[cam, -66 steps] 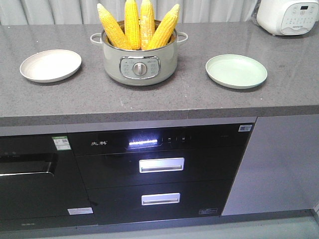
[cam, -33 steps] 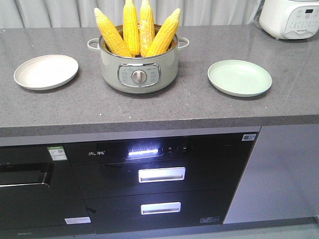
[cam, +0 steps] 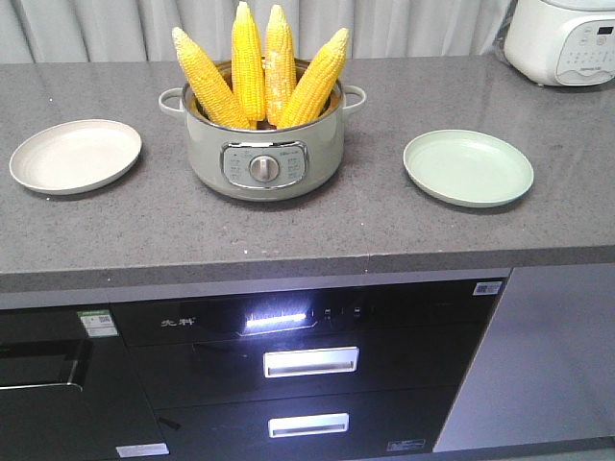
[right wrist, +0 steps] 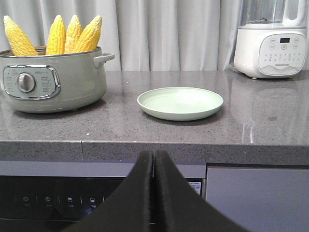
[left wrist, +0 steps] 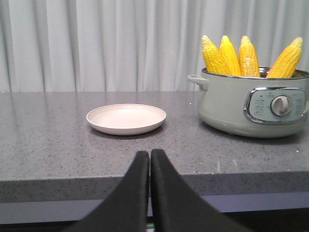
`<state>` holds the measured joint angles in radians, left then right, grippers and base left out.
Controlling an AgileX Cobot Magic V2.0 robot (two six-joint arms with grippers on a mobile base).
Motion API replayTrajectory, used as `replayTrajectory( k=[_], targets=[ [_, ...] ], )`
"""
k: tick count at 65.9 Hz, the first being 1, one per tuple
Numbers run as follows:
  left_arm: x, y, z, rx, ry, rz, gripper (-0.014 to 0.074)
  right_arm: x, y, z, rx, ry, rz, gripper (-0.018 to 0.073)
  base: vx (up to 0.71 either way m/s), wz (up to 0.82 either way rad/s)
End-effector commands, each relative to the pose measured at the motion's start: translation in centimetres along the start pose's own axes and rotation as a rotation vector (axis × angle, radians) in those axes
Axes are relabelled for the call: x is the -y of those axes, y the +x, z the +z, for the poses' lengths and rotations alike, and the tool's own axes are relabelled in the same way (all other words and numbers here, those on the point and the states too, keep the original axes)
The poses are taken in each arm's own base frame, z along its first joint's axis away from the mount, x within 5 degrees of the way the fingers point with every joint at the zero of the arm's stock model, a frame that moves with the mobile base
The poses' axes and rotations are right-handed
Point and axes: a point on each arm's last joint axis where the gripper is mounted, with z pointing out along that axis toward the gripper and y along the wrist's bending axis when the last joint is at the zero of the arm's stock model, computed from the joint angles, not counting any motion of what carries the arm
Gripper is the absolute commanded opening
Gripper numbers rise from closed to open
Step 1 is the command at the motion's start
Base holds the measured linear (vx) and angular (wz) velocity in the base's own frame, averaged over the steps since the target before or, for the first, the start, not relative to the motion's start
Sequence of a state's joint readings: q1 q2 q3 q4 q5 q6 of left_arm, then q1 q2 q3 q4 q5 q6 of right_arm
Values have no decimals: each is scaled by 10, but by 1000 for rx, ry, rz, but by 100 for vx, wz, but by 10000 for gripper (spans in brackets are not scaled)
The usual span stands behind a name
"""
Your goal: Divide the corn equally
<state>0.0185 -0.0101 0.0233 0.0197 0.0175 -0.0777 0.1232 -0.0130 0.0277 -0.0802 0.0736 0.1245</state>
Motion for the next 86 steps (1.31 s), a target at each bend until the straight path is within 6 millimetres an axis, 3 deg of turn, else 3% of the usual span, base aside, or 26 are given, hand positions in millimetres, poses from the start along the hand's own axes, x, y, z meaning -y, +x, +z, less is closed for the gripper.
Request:
replayTrajectory(
  k=[1,86],
  targets=[
    [0,-3,-1,78,5,-16,-6,0,-3,0,63,-1,-11,-1,10,-1],
    [0,-3,-1,78,5,-16,-6,0,-3,0,63,-1,-11,-1,9,0]
  ],
)
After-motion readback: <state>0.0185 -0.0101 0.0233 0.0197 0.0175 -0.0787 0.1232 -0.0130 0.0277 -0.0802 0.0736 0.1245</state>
